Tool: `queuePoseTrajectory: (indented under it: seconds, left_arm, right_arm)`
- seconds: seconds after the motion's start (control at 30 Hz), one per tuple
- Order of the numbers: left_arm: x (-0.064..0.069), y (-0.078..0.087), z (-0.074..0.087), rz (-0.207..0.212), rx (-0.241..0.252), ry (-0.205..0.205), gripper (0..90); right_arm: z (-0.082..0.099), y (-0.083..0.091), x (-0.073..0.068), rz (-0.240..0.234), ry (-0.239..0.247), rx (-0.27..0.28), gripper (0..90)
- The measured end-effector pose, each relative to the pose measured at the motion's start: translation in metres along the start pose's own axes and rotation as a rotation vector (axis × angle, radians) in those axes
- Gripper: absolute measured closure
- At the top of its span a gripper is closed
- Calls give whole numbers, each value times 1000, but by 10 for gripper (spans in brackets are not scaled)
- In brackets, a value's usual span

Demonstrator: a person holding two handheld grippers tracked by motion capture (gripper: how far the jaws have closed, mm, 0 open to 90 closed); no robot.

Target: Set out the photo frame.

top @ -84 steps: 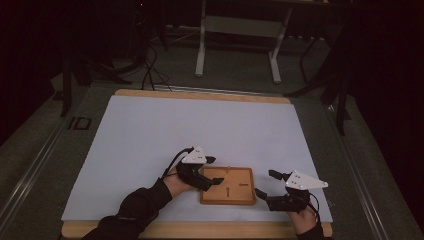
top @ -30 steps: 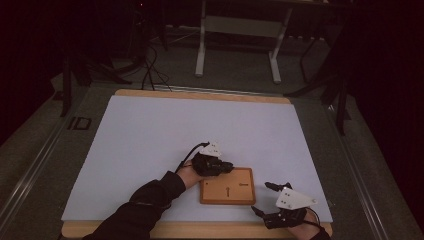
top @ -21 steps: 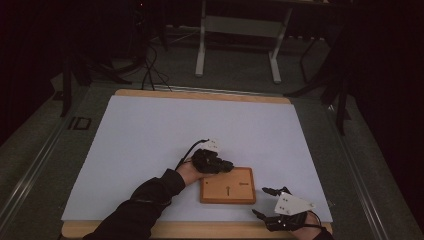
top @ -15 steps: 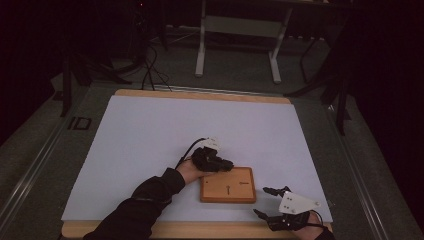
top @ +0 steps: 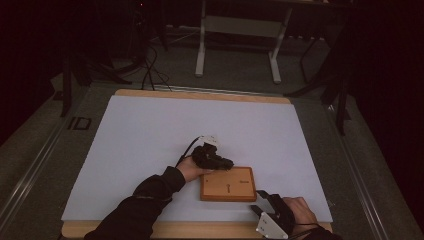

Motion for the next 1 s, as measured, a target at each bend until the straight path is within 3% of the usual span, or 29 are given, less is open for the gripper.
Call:
queuePoseTrajectory:
  seconds: [0.1,0.13,0.3,0.5,0.8,1.0]
  left_arm:
    - [0,0,0,1,-2,0,828]
    - [0,0,0,2,-3,-1,828]
    - [-1,0,0,6,-2,4,828]
    - [0,0,0,7,-5,0,827]
    - [1,0,0,6,-9,-5,825]
    - [0,0,0,12,-6,-17,823]
  right_arm:
    - [0,-5,-1,40,67,-6,491]
    - [-1,-7,-1,70,112,-5,516]
    - [-1,-11,-2,102,186,-3,563]
    - [1,-14,-5,107,208,-10,624]
    - [-4,-15,-9,139,326,2,647]
    - [-4,-14,-9,129,332,2,654]
Point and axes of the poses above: each handheld gripper's, and its own axes: y roughly backward along the jaws, z roughly out of its underside, x roughly to its right, the point moved 7 cm from there along -y, roughly forward along the jaws, and after that the axes turned 5 degrees about -x, right-handed, at the moved point
